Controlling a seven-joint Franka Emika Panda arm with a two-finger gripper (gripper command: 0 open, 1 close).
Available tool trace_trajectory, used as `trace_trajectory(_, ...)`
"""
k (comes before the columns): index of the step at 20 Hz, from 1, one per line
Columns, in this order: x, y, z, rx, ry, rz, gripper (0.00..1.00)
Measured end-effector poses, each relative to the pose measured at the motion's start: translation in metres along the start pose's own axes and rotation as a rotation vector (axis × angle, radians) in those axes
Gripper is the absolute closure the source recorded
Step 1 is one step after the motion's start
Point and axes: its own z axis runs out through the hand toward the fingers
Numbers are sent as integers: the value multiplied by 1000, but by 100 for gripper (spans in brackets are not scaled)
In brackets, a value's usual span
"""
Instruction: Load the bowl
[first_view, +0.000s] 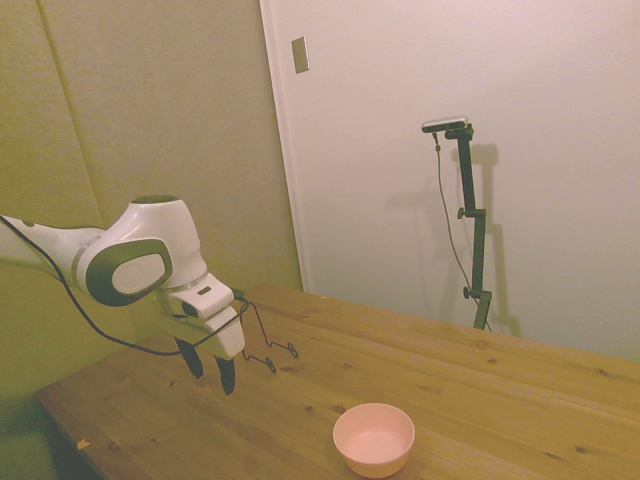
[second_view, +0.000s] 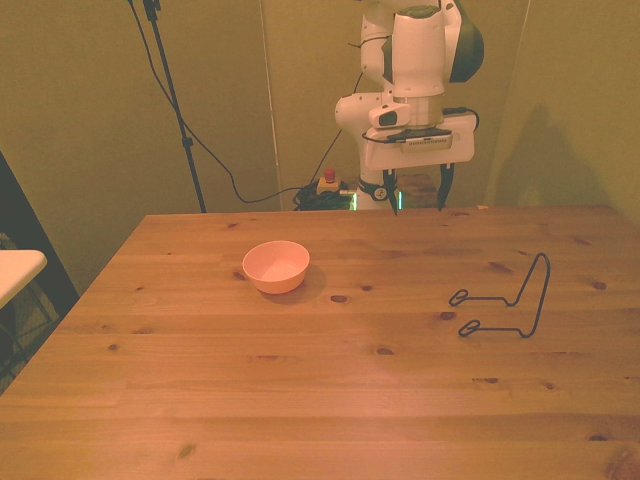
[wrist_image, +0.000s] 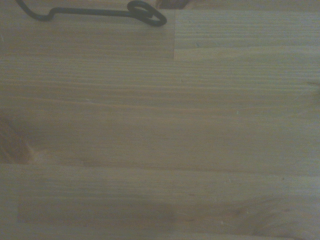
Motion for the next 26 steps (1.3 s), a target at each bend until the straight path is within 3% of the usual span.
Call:
trace_trajectory(6,29,13,-11,14,72,26,0)
trace_trajectory(15,137,106,-40,-53,199,162,0)
trace_trajectory(19,165,113,-27,-60,218,191,0)
trace_trajectory(26,189,98,24,-101,204,228,0)
